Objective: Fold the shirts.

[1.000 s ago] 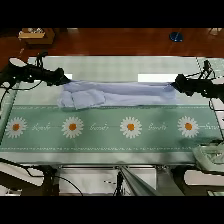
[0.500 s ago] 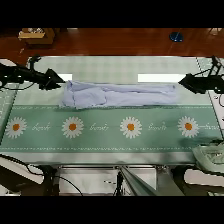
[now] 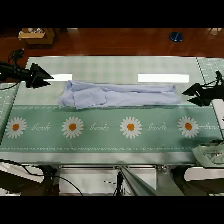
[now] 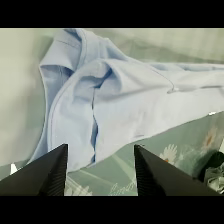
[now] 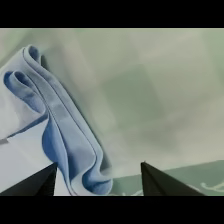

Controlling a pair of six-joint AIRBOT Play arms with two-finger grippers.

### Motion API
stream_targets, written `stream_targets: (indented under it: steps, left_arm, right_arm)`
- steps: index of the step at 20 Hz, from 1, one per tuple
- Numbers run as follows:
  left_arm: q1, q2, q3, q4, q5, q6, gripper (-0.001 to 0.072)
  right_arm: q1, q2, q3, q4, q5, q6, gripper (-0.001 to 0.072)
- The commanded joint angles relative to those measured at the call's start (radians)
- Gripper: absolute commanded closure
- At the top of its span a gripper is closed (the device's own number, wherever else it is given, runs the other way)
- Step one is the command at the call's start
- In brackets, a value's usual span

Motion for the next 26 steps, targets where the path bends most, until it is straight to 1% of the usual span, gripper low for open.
stream_targets:
  steps: [1, 4, 5, 6, 7, 8, 9, 11, 12, 13, 15, 16, 18, 20, 22, 24, 26]
  left_arm:
    - [-0.003, 0.005, 0.002, 0.000, -0.010, -0.004, 0.0214]
    - [-0.004, 0.005, 0.002, 0.000, -0.002, -0.004, 0.0214]
    - [-0.003, 0.005, 0.002, 0.000, -0.002, -0.004, 0.0214]
    - [-0.003, 0.005, 0.002, 0.000, -0.003, -0.005, 0.0214]
    - [-0.003, 0.006, 0.002, 0.000, -0.003, -0.005, 0.0214]
    - [-0.004, 0.006, 0.002, -0.001, -0.003, -0.006, 0.0237]
    - [-0.004, 0.007, 0.002, -0.002, -0.003, -0.014, 0.0321]
    - [-0.004, 0.008, 0.002, -0.057, -0.003, -0.031, 0.0332]
    - [-0.005, 0.008, 0.002, -0.123, -0.003, -0.031, 0.0364]
    - [-0.008, 0.008, 0.002, -0.195, -0.002, -0.030, 0.0464]
    - [-0.031, 0.008, 0.002, -0.341, -0.002, -0.026, 0.0473]
    - [-0.053, 0.010, 0.002, -0.390, -0.002, -0.026, 0.0474]
    - [-0.134, 0.013, 0.002, -0.444, -0.003, 0.002, 0.0583]
    - [-0.237, 0.013, 0.002, -0.462, 0.013, 0.006, 0.0583]
    - [-0.362, 0.013, 0.002, -0.462, 0.058, 0.007, 0.0583]
    - [-0.501, 0.012, 0.002, -0.462, 0.140, 0.003, 0.0583]
    - [-0.634, 0.009, 0.002, -0.462, 0.246, -0.005, 0.0583]
  right_arm:
    - [0.009, -0.092, 0.002, 0.132, 0.073, -0.011, 0.0122]
    - [0.081, -0.140, 0.002, 0.135, 0.058, -0.003, 0.0124]
    - [0.109, -0.152, 0.002, 0.151, 0.038, 0.000, 0.0138]
    - [0.132, -0.156, 0.002, 0.180, 0.023, -0.013, 0.0265]
    - [0.148, -0.151, 0.006, 0.222, 0.006, -0.056, 0.0505]
    - [0.151, -0.140, 0.016, 0.271, 0.011, -0.087, 0.0662]
    - [0.147, -0.121, 0.030, 0.310, 0.024, -0.114, 0.0688]
    - [0.137, -0.045, 0.064, 0.322, 0.039, -0.124, 0.0688]
    - [0.129, 0.000, 0.082, 0.318, 0.055, -0.124, 0.0688]
    - [0.122, 0.042, 0.095, 0.317, 0.075, -0.123, 0.0688]
    - [0.107, 0.127, 0.106, 0.311, 0.108, -0.119, 0.0689]
    - [0.099, 0.170, 0.106, 0.304, 0.126, -0.112, 0.0689]
    - [0.093, 0.245, 0.106, 0.286, 0.171, -0.099, 0.0689]
    - [0.093, 0.313, 0.106, 0.249, 0.207, -0.076, 0.0688]
    - [0.093, 0.373, 0.106, 0.220, 0.242, -0.068, 0.0689]
    - [0.093, 0.425, 0.106, 0.176, 0.251, -0.048, 0.0688]
    - [0.093, 0.462, 0.106, 0.163, 0.261, -0.036, 0.0689]
